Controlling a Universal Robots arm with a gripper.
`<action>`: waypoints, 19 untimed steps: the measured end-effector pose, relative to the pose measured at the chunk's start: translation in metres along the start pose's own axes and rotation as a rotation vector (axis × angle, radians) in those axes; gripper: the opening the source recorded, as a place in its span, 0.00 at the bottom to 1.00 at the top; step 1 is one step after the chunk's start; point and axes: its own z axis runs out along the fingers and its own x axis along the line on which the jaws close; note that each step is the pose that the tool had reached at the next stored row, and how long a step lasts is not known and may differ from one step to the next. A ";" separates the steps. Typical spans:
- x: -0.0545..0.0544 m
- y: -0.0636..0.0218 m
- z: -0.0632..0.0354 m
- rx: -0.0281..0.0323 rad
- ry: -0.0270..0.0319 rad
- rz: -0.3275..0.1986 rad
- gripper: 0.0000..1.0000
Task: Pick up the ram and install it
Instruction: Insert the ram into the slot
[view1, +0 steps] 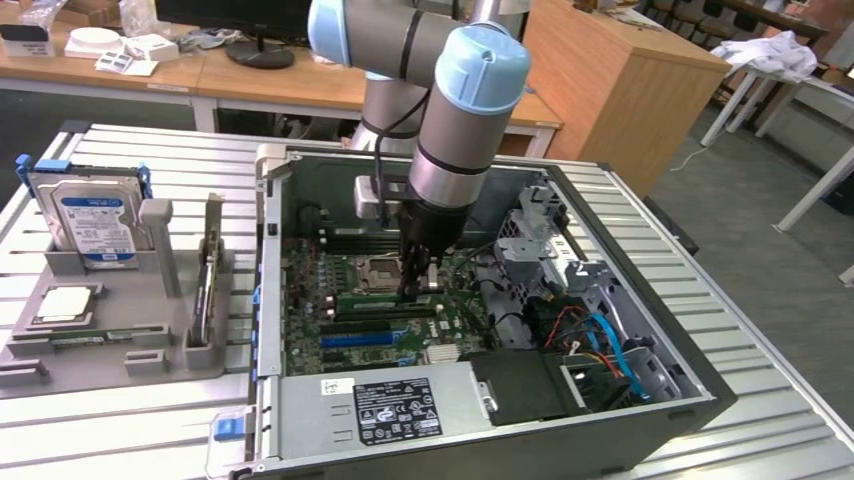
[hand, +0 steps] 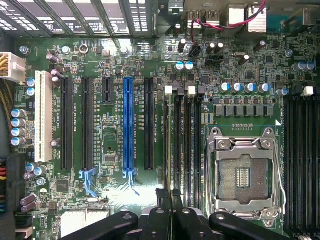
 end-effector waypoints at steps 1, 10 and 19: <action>0.000 0.0000 0.0000 0.0000 0.0001 0.000 0.12; -0.001 0.0000 0.0004 0.0000 0.0001 0.000 0.12; -0.001 0.0000 0.0014 -0.0001 0.0002 0.000 0.12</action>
